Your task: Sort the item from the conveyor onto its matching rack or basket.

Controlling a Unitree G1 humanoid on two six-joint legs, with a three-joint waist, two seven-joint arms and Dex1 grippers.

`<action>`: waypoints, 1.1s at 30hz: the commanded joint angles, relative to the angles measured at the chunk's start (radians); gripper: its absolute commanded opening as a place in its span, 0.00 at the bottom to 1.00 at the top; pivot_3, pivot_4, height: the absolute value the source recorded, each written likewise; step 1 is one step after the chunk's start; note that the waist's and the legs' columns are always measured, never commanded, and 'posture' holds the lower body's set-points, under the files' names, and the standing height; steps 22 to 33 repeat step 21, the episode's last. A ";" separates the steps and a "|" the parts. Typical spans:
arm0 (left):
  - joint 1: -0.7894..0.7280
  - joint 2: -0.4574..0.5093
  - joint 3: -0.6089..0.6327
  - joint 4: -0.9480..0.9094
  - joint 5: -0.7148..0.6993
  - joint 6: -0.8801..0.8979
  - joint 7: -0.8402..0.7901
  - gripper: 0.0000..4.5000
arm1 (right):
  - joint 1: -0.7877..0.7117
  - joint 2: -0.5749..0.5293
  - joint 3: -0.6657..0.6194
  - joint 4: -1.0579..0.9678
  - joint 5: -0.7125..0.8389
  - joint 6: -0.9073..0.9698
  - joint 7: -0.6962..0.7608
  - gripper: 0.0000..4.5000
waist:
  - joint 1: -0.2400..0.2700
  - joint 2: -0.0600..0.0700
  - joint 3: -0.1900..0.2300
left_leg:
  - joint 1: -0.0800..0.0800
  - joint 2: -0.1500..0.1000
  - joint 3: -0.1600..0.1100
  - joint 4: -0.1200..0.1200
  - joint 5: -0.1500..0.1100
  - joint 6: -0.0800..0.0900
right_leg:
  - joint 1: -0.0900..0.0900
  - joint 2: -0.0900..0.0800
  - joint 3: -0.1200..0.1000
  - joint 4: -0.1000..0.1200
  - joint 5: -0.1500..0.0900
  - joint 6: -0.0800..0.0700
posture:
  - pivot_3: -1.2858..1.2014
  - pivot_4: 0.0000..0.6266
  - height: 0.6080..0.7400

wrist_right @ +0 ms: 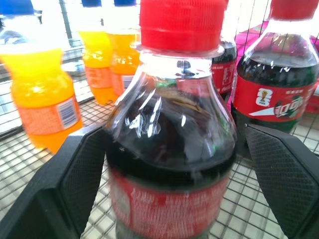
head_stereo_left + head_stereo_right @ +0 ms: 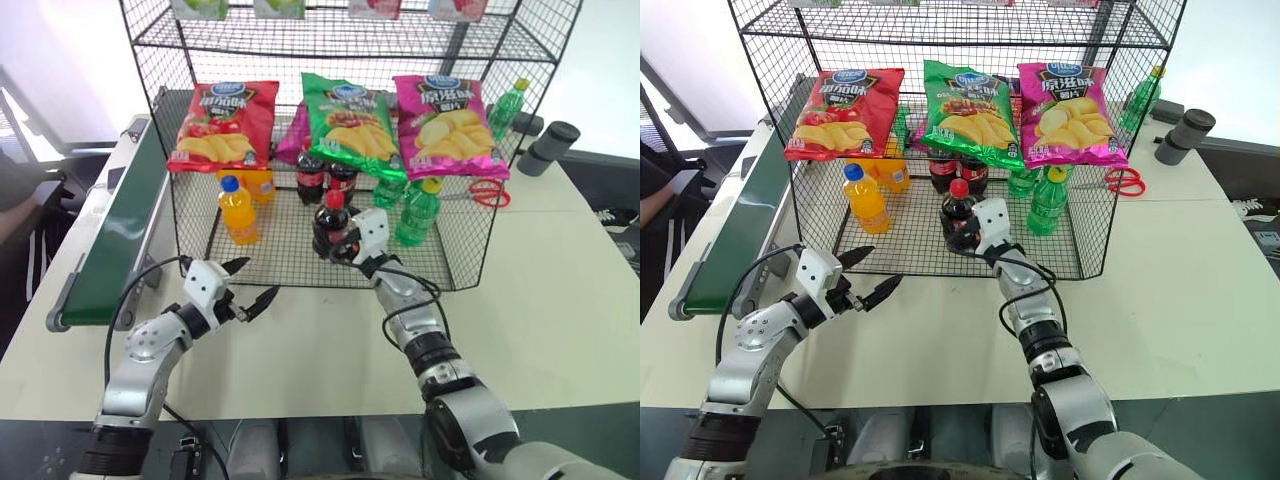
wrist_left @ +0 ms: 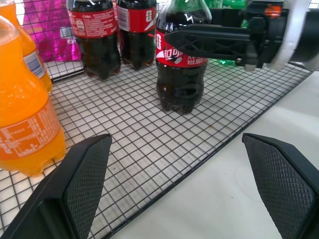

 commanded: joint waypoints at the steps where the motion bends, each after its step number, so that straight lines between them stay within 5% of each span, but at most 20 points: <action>1: -0.012 0.012 0.008 -0.047 -0.015 0.016 -0.007 1.00 | 0.135 -0.096 -0.006 -0.272 0.060 0.093 0.108 0.99 | 0.002 0.000 0.000 | 0.000 0.000 0.000 0.000 0.000 0.000 | 0.000 -0.001 0.000 0.000 0.000 0.000 | 0.52 0.24 1.00; 6: -0.020 0.033 0.016 -0.032 -0.013 0.026 -0.020 1.00 | 0.330 -0.268 -0.035 -0.567 0.148 0.226 0.240 0.99 | -0.003 0.002 0.000 | 0.001 0.000 0.000 0.000 0.000 0.000 | 0.001 0.000 0.000 0.000 0.000 0.000 | 0.52 0.24 1.00; 15: -0.079 0.105 0.070 0.070 -0.028 0.026 -0.074 1.00 | 0.587 -0.542 -0.317 -0.866 0.377 0.437 0.350 0.99 | 0.006 0.004 -0.001 | 0.003 0.000 0.000 0.000 0.000 0.000 | 0.003 0.001 0.000 -0.001 0.000 0.000 | 0.52 0.24 1.00; 33: -0.088 0.142 0.093 0.096 -0.051 0.033 -0.124 1.00 | 0.632 -0.578 -0.381 -0.912 0.415 0.500 0.354 0.99 | 0.010 0.004 -0.001 | 0.002 0.000 0.000 0.000 0.000 0.000 | 0.003 0.001 0.000 -0.001 0.000 0.000 | 0.52 0.24 1.00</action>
